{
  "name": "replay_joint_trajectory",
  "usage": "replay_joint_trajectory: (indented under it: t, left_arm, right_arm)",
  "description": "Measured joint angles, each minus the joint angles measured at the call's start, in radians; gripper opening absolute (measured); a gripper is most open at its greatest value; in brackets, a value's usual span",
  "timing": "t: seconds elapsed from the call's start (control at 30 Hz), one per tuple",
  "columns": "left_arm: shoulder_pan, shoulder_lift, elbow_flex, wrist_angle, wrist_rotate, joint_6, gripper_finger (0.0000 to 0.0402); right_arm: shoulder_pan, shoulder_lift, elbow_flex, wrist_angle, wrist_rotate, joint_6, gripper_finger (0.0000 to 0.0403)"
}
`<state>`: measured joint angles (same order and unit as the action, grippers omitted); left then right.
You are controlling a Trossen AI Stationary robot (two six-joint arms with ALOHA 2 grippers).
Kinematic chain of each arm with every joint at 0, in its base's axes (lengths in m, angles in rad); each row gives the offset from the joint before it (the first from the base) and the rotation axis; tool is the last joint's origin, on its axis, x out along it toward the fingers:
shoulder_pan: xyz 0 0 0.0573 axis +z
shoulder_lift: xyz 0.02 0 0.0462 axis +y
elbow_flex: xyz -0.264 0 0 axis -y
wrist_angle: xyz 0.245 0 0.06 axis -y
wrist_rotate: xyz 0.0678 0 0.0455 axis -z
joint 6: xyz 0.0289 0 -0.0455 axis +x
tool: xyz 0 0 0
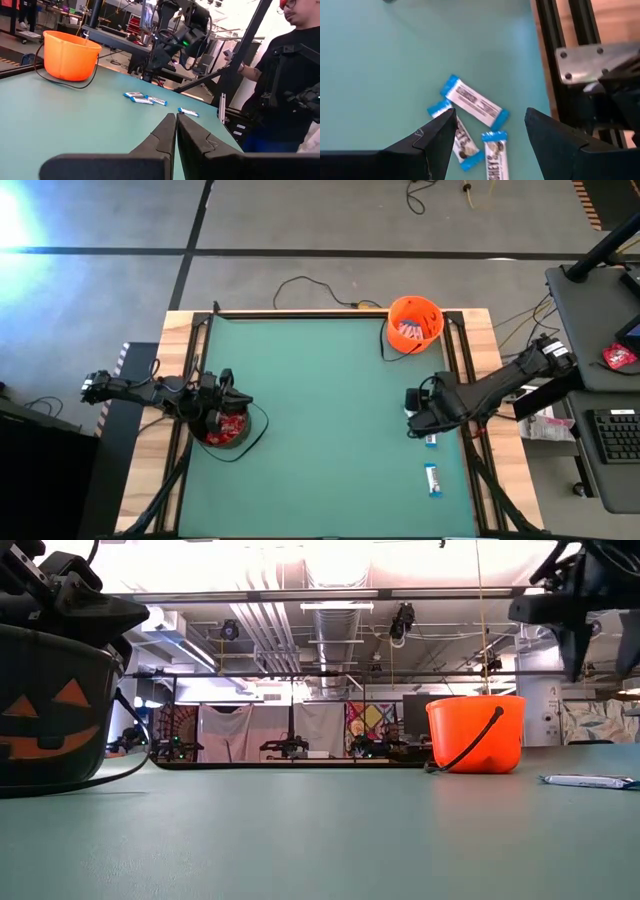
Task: Sort candy by brand, put in halloween buckets
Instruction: Put the white chocolate into the orange bucket
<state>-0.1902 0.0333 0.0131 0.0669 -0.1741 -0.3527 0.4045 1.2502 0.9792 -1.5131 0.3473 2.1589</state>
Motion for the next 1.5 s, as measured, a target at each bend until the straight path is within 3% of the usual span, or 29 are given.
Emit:
replay_joint_trajectory:
  t: [0.4, 0.73, 0.97, 1.5]
  left_arm:
    - [0.000, 0.000, 0.000, 0.000, 0.000, 0.000, 0.0000]
    - [0.000, 0.000, 0.000, 0.000, 0.000, 0.000, 0.0000]
    - [0.000, 0.000, 0.000, 0.000, 0.000, 0.000, 0.0000]
    - [0.000, 0.000, 0.000, 0.000, 0.000, 0.000, 0.0000]
  right_arm:
    - [0.077, 0.010, -0.112, 0.188, -0.130, -0.190, 0.0231]
    - [0.082, 0.020, -0.220, 0.397, -0.030, -0.321, 0.0231]
    - [0.084, 0.058, -0.233, 0.412, 0.056, -0.328, 0.0231]
    - [0.089, 0.237, -0.243, 0.493, 0.039, -0.326, 0.0231]
